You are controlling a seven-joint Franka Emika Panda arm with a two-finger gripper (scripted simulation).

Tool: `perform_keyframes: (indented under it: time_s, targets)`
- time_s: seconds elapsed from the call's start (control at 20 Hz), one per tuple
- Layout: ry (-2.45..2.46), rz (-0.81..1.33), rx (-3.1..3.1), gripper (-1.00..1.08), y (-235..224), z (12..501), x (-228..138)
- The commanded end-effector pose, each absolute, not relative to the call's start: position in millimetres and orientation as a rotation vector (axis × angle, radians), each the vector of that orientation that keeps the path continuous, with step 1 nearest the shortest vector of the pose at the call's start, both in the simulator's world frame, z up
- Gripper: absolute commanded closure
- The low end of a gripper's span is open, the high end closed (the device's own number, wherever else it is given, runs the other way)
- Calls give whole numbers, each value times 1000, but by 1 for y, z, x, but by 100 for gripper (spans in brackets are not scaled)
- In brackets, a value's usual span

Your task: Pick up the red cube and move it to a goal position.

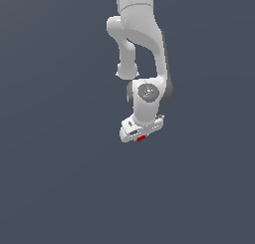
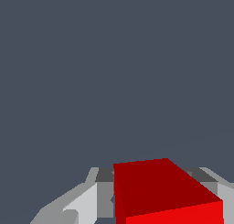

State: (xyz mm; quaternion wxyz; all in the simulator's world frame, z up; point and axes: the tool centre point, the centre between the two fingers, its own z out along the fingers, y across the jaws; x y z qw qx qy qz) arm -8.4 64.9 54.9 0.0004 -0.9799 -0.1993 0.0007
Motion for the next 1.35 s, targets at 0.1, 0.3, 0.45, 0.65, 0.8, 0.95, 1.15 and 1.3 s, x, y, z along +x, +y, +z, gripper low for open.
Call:
perform_keyframes:
  time_s: [0.1, 0.3, 0.45, 0.65, 0.8, 0.95, 1.15, 1.3]
  targets:
    - [-626, 0, -3078, 108, 50, 80, 17]
    - [-626, 0, -3078, 108, 35, 103, 42]
    - [-626, 0, -3078, 108, 26, 118, 59]
    - [-626, 0, -3078, 108, 17, 133, 75]
    - [-626, 0, -3078, 108, 12, 140, 84]
    - [-625, 0, -3079, 108, 9, 146, 91]
    - [-625, 0, -3079, 108, 6, 149, 95]
    - [-625, 0, -3079, 108, 6, 150, 96]
